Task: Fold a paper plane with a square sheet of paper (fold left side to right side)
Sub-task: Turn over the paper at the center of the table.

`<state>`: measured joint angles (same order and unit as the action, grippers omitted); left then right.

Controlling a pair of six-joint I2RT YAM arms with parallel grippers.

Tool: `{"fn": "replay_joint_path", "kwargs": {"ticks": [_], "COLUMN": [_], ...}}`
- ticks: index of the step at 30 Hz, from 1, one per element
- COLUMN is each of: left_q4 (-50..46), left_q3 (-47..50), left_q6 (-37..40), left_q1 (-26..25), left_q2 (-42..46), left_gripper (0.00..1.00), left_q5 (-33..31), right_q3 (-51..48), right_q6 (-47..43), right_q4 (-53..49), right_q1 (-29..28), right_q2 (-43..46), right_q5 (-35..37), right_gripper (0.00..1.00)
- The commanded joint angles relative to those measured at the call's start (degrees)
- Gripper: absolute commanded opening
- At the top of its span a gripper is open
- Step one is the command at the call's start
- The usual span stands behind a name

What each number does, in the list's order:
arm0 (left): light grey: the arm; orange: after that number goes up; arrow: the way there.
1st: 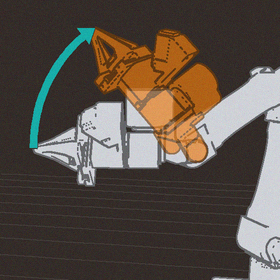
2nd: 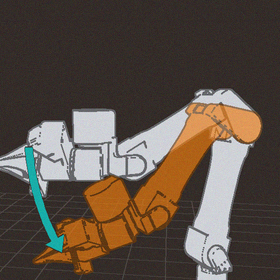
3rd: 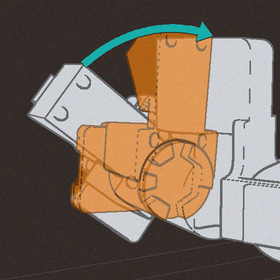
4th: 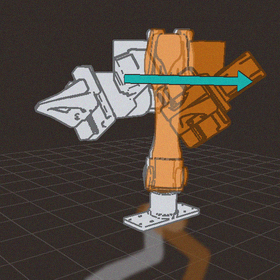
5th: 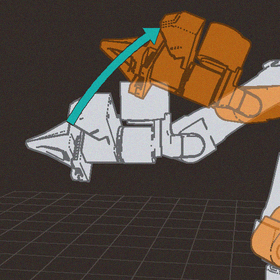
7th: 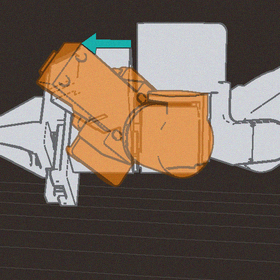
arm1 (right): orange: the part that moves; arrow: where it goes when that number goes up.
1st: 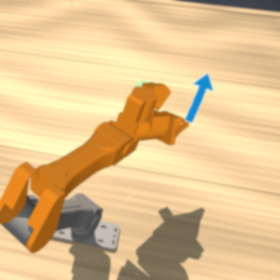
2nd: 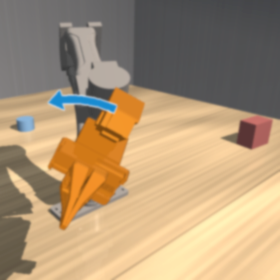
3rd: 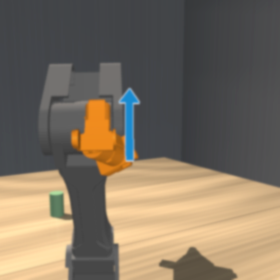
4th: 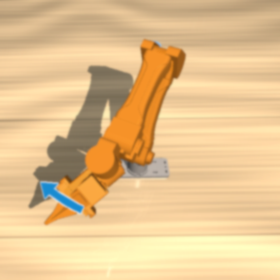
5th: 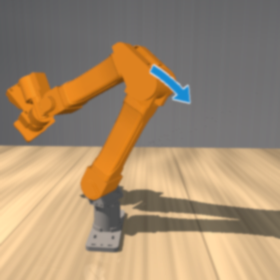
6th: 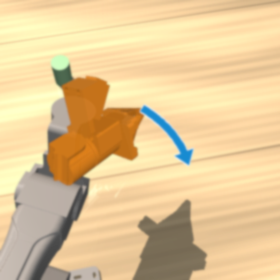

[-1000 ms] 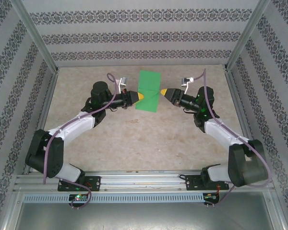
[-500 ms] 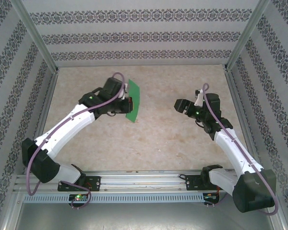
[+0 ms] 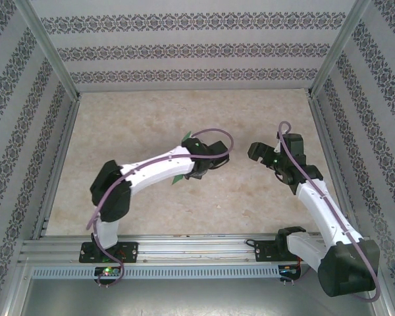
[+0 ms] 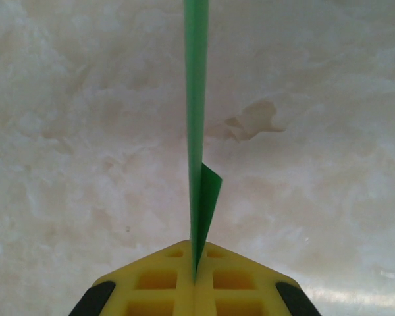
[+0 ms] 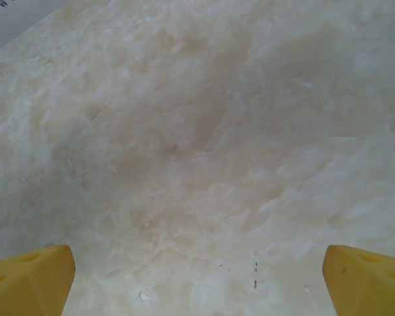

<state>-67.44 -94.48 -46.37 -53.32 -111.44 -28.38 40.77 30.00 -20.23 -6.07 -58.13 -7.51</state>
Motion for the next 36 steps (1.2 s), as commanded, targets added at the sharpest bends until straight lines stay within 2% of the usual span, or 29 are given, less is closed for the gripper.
{"fn": "replay_joint_path", "kwargs": {"ticks": [1,7,16,26,29,36], "left_q4": [-1.6,-6.6,3.0,11.3,15.0,24.4], "left_q3": [-2.2,-8.9,-9.2,-5.7,-3.1,3.2], "left_q6": [-10.5,-12.3,-8.5,-5.4,-4.3,1.1], "left_q1": [-0.1,0.4,2.2,3.8,4.3,5.7], "left_q2": [-4.6,-14.0,-17.2,-14.6,-12.0,-2.1], "left_gripper": [0.0,0.0,0.0,0.22,0.32,0.5], "left_q5": [-0.7,-1.8,10.7,20.9,23.1,25.3], "right_q3": [-1.0,-1.9,-2.6,-2.7,-2.6,-2.3], "right_q6": [0.0,-0.1,-0.5,-0.1,0.0,0.0], "right_q4": [-1.3,-1.2,-2.0,-2.9,-3.0,-2.2], "right_q1": [1.1,1.8,2.7,3.7,3.8,3.8], "right_q2": [1.1,2.0,3.3,2.6,2.4,1.6], "right_q5": [0.2,-1.5,-2.4,-4.1,-4.6,-8.1], "right_gripper": [0.97,0.98,0.98,0.98,0.98,0.98]}}
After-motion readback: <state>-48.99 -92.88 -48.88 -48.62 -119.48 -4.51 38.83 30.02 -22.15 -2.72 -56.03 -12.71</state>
